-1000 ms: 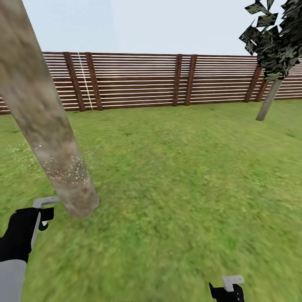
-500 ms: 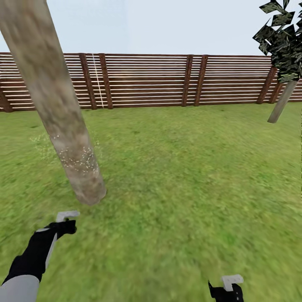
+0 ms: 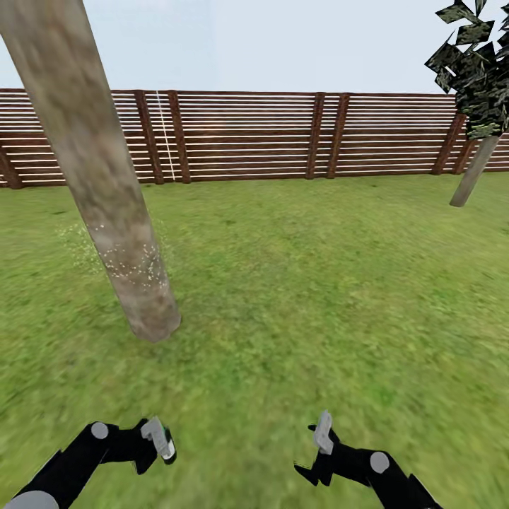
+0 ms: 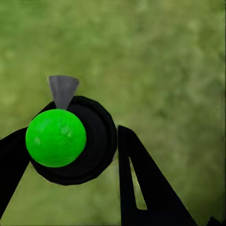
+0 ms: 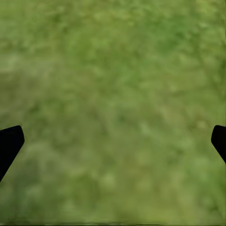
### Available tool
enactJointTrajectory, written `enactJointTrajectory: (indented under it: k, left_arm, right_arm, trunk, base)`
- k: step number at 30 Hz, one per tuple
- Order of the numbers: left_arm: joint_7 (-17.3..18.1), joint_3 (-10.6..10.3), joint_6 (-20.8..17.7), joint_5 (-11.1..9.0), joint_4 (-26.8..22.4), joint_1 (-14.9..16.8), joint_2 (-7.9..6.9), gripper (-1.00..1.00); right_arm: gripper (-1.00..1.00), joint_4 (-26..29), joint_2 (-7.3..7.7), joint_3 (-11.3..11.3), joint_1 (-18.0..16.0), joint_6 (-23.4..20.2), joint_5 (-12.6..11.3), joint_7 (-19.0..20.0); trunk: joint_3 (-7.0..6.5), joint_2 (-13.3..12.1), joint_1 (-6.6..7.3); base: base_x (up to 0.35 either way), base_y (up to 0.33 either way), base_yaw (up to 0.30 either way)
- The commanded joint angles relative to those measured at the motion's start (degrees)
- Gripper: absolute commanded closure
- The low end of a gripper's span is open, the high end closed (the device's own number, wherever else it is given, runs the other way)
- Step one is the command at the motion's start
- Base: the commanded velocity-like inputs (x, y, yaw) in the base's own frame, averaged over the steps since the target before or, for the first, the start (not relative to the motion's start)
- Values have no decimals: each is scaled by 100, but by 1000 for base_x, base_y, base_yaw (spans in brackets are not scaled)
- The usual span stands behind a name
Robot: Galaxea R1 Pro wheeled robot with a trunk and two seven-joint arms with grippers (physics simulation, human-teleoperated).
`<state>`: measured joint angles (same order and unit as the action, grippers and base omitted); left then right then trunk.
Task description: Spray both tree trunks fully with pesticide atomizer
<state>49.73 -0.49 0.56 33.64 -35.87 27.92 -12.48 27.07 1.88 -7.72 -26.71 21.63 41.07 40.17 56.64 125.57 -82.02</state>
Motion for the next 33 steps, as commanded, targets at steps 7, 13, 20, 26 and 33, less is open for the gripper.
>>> enactJointTrajectory:
  k: [7, 13, 20, 26, 33]
  left_arm:
    - [53, -360, -4, 36, -8, 3, 185, 100]
    - [29, -1125, -80, 56, -56, 9, 505, 100]
    - [19, -1284, -127, 566, -72, 49, 942, 100]
    - [22, -1312, -162, 965, -86, 40, 1163, 100]
    - [28, -1341, -162, 1244, -87, 47, 1383, 100]
  right_arm:
    - [100, 16, -192, 473, -6, 26, 234, 42]
    - [100, 292, -539, 506, -10, 19, 241, 652]
    - [100, 518, -820, 510, -10, 17, 236, 1142]
    - [100, 538, -924, 517, -10, 17, 244, 1194]
    - [100, 536, -943, 517, -10, 17, 246, 1195]
  trunk:
    - [5, 2, 1]
    - [5, 2, 1]
    - [5, 2, 1]
    - [5, 2, 1]
    - [5, 2, 1]
  base:
    - [0, 0, 0]
    - [0, 0, 0]
    - [0, 0, 0]
    - [0, 0, 0]
    - [0, 0, 0]
